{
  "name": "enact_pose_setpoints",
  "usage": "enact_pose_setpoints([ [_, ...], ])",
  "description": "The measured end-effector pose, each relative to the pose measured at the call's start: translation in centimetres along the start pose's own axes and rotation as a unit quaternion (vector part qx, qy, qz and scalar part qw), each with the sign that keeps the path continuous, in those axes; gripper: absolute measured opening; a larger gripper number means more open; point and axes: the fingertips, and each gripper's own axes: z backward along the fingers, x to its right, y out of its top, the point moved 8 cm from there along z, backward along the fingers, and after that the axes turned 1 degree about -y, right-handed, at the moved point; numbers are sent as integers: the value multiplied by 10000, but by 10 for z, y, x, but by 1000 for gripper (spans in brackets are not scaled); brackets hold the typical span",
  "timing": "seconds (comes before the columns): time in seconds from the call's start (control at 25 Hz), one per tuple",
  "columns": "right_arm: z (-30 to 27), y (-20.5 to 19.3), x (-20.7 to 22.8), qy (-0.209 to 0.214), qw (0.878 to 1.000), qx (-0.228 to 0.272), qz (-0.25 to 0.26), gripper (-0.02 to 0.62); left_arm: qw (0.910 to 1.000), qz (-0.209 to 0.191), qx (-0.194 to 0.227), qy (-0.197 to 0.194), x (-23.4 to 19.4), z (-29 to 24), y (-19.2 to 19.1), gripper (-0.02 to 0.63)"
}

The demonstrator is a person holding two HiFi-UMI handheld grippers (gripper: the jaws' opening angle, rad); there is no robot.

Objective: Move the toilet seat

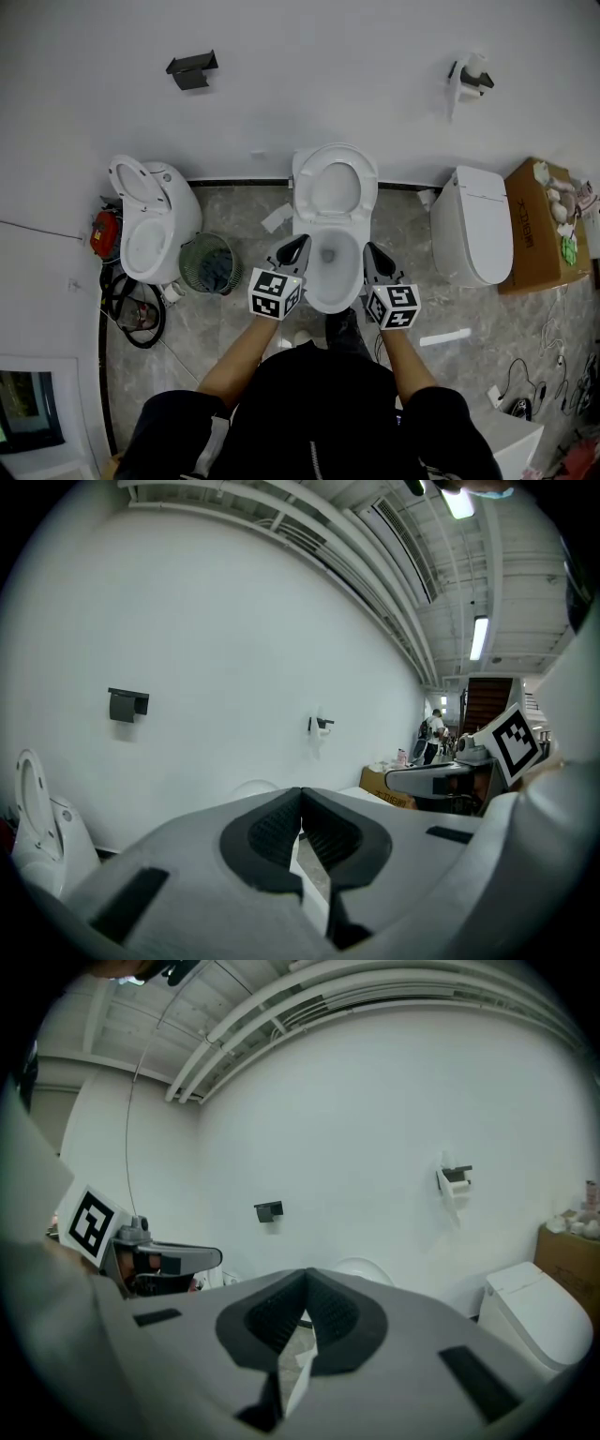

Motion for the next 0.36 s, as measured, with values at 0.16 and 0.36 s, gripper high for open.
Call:
enact_pose_setpoints([
  [0.16, 0, 1, -1, -6, 10000, 6, -15, 2, 10000, -18, -8, -30, 1, 0, 1, 3],
  [0.36, -1, 3, 0, 1, 10000, 27, -46, 2, 10000, -10, -9, -16, -1, 0, 2, 3],
])
